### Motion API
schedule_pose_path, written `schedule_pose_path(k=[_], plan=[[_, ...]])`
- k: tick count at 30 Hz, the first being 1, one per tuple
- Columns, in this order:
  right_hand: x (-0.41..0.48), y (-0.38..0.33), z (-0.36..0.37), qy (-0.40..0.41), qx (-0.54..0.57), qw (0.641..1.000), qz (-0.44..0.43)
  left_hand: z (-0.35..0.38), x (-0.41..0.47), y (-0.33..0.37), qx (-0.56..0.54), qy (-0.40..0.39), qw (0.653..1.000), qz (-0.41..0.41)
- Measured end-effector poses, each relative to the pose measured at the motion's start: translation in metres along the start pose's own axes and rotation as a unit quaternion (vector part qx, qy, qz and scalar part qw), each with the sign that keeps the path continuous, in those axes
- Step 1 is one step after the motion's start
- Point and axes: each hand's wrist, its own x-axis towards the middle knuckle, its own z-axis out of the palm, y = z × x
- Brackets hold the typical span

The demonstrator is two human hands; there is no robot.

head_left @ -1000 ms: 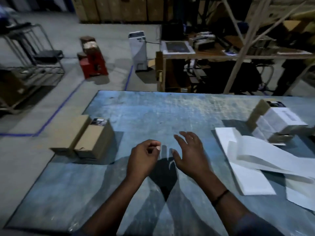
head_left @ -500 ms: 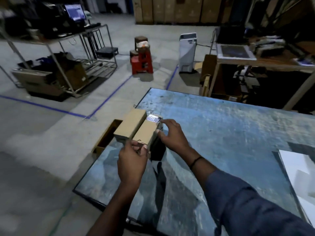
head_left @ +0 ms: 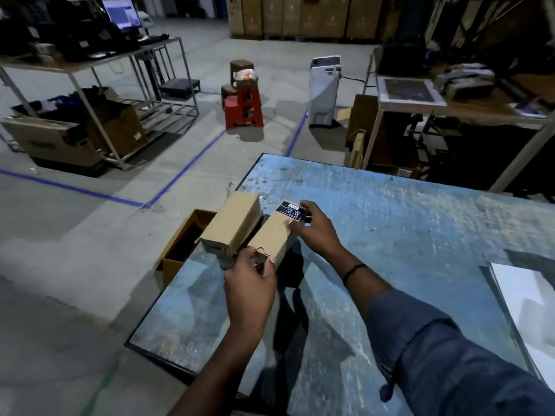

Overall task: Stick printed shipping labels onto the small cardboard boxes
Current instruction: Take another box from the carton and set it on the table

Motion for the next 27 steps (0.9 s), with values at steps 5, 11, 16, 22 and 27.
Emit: schedule_pose_path(k=[5,11,16,22,27], plan=[[-0.048,0.028,-0.054,0.102,0.022,0.994,0.015,0.026,-0.012,0.012,-0.061,-0.058,0.995,0.044],[-0.13,0.082,-0.111,0.216,0.006,0.973,0.084,0.064,-0.045,0.018,-0.059,-0.161,0.98,0.096],[-0.194,0.119,-0.142,0.275,-0.028,0.951,0.138,0.093,-0.08,0.027,-0.055,-0.232,0.963,0.129],[-0.242,0.147,-0.168,0.291,-0.051,0.942,0.162,0.125,-0.106,0.034,-0.064,-0.285,0.948,0.126],[-0.249,0.152,-0.19,0.192,-0.124,0.959,0.17,0.139,-0.116,0.048,-0.025,-0.242,0.961,0.127]])
